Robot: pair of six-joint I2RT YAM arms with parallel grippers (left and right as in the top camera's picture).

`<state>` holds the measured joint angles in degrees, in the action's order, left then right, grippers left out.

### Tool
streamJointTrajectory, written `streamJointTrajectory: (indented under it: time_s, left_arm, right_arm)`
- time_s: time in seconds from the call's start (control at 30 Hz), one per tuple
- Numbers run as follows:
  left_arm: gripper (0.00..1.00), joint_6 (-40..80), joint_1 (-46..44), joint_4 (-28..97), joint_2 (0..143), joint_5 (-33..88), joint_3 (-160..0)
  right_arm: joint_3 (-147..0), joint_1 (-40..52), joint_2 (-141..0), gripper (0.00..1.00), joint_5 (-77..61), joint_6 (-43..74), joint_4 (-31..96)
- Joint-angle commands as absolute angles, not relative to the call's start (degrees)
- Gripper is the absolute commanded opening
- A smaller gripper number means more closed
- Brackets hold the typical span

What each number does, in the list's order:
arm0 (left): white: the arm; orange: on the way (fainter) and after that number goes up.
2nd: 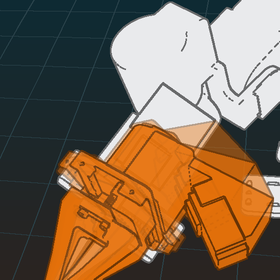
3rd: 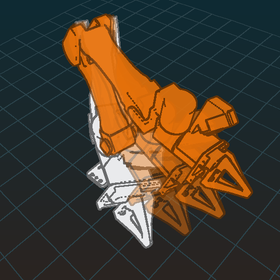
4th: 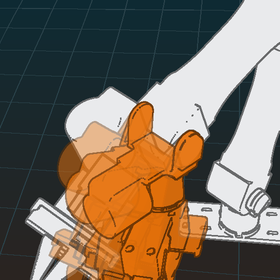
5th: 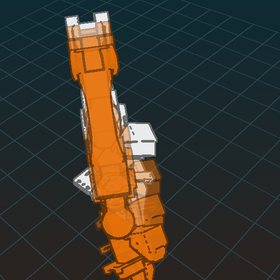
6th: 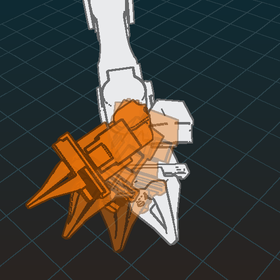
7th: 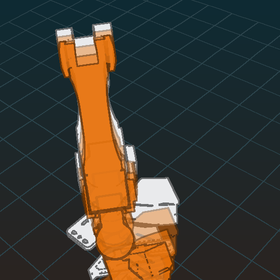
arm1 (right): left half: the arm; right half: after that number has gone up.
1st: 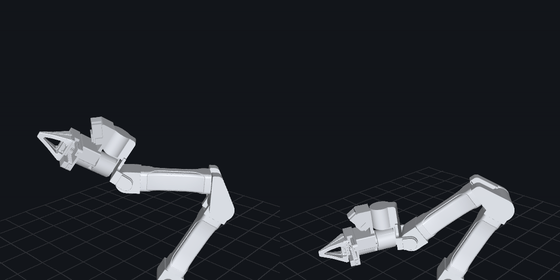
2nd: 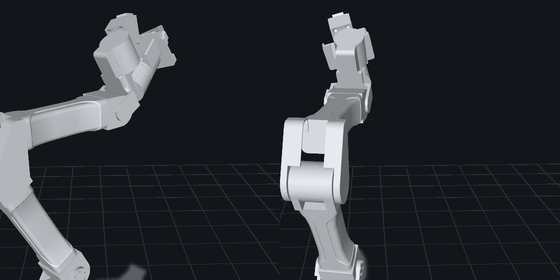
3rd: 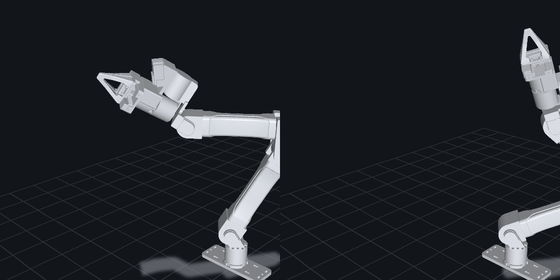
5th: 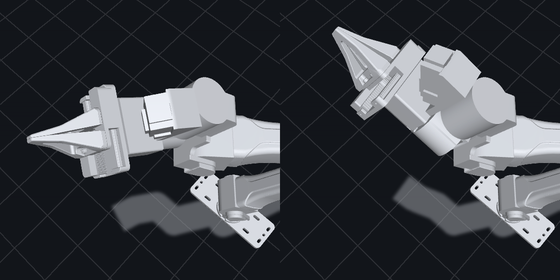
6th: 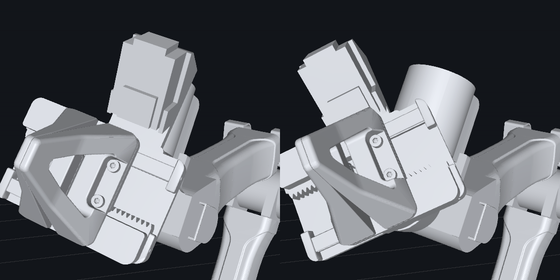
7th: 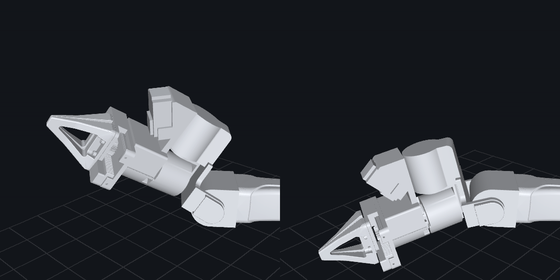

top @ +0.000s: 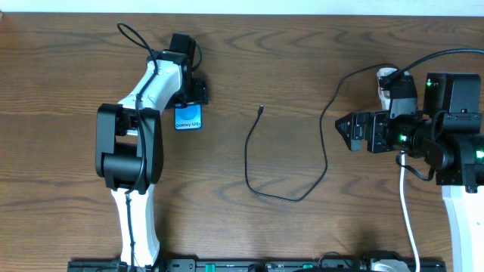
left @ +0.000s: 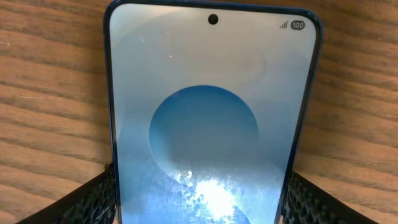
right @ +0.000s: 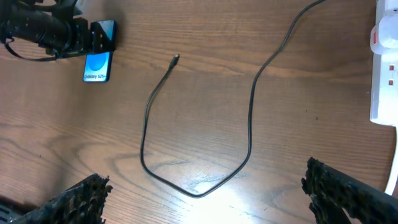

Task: Plug charger to phone and switch on socket
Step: 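Lower the left gripper and grasp the phone's top edge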

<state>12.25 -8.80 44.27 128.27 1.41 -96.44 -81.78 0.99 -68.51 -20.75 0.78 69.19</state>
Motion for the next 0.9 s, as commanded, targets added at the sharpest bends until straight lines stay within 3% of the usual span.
streamJointTrajectory:
  time_s: [0.0,0.87]
  left_arm:
    - [0.77,12.82,-8.99,46.0,129.23,1.04,-94.72]
    - [0.75,15.35,-8.97,56.95,123.09,4.6,-97.76]
  right_arm:
    - [-82.63,1.17,-68.6,0.99,-20.47,-0.08,69.23]
    - [-82.63,1.17,-68.6,0.99,-20.47,-0.1,68.99]
